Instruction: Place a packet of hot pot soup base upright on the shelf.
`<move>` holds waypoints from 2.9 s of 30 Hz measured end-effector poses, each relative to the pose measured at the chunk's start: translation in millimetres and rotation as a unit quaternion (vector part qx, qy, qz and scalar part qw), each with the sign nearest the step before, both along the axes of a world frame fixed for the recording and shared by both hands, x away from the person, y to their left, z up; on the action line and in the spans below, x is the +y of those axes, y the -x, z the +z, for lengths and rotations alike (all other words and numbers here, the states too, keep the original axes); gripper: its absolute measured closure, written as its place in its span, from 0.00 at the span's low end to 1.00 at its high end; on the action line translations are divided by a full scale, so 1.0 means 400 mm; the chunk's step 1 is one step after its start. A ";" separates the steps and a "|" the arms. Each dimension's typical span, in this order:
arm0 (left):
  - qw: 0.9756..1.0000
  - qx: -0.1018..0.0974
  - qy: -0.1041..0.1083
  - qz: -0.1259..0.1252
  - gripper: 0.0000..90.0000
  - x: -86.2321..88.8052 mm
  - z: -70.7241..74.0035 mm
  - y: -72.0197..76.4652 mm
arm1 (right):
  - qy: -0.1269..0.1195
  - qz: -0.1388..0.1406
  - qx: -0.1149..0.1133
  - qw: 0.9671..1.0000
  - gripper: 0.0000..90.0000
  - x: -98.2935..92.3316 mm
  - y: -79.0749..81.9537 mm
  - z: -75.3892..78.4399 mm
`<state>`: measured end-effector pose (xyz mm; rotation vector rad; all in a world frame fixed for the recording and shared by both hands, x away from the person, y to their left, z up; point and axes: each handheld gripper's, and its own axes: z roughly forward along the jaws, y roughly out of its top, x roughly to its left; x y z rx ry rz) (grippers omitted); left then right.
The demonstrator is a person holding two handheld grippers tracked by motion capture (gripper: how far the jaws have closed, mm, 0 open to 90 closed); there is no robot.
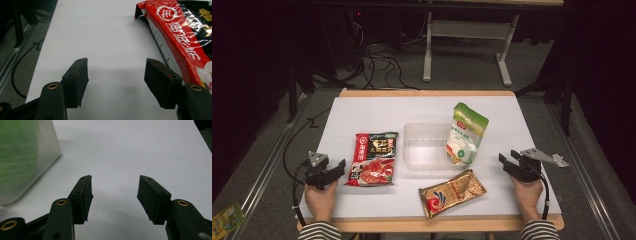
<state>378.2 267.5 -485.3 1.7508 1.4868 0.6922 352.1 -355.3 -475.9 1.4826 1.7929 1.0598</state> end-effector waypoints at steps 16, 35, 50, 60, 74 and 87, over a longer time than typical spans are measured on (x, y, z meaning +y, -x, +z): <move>0.998 -0.004 0.049 -0.028 0.42 0.006 0.004 0.026 | 0.000 0.009 0.006 1.000 0.49 -0.001 -0.004 -0.001; 1.000 -0.001 -0.007 -0.013 0.40 -0.022 -0.001 0.025 | -0.090 0.112 0.056 0.988 0.50 0.076 0.113 0.039; 1.000 0.003 -0.011 -0.013 0.40 -0.024 -0.001 0.024 | -0.095 0.169 0.091 0.977 0.47 0.169 0.103 0.019; 1.000 0.001 -0.017 -0.012 0.39 -0.027 -0.002 0.025 | -0.076 0.173 0.130 0.973 0.48 0.203 0.082 -0.006; 1.000 -0.001 -0.021 -0.011 0.39 -0.029 -0.001 0.026 | -0.073 0.220 0.137 0.963 0.94 0.209 0.086 -0.009; 1.000 -0.002 -0.020 -0.009 0.39 -0.028 -0.002 0.026 | -0.058 0.227 0.099 0.967 1.00 0.216 0.100 0.016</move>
